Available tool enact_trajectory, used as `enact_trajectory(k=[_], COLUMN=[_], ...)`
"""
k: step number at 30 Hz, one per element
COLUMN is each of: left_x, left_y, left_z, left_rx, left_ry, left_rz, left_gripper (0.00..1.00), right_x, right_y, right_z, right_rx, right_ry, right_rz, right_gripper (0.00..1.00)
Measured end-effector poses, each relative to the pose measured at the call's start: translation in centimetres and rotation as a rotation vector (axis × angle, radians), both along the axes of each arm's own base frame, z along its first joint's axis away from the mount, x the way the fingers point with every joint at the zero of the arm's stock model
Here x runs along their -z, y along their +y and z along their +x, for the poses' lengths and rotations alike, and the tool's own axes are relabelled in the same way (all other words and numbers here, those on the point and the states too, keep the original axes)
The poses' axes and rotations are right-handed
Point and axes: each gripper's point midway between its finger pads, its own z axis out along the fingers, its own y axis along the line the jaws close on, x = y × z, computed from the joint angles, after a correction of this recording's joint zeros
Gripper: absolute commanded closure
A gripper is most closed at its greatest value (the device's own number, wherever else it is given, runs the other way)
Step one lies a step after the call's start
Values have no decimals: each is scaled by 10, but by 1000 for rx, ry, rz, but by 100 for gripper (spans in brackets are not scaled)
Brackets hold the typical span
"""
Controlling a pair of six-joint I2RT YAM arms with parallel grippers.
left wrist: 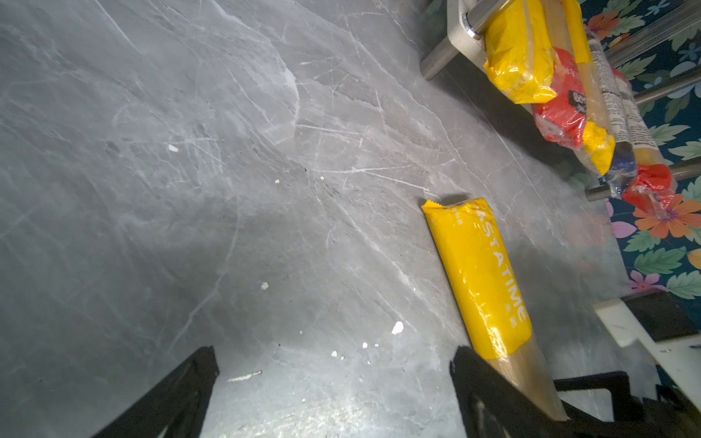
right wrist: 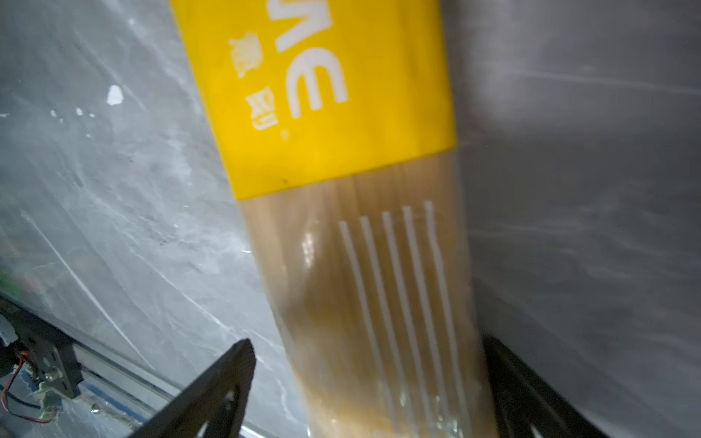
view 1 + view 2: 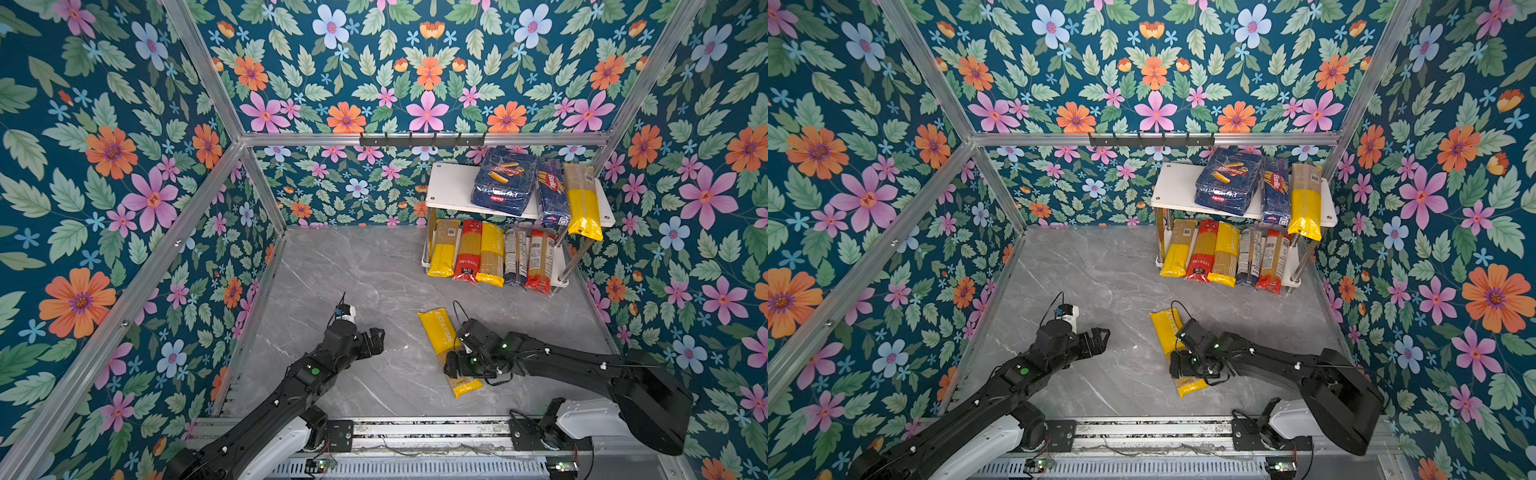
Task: Arrange pasta packages on shelves
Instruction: Rotate the pasta bag at the center of the table, then pick up the pasta bag from the center of the table.
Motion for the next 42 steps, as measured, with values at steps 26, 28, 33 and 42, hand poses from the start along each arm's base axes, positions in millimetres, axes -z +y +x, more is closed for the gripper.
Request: enact_trajectory(k=[26,28,33,42], left_x=[2,6,24,33], left_y=[-38,-48,-59,-84], left_z=[-31,-36,-40,-56], left_rx=[189,223,251,304], left_ry=[38,46,63,47], left_rz=[58,100,189,242], left_gripper=[0,0,0,0], right_x=[-70,-79,-97,-86], right_y=[-12,-28,-60,-81], right_z=[0,-5,-15,-24], right_rx=[-6,18,81,93], right_ry=[-187,-212,-260,-252], right_rz=[7,13,26,-21], right_gripper=[1,1,1,1])
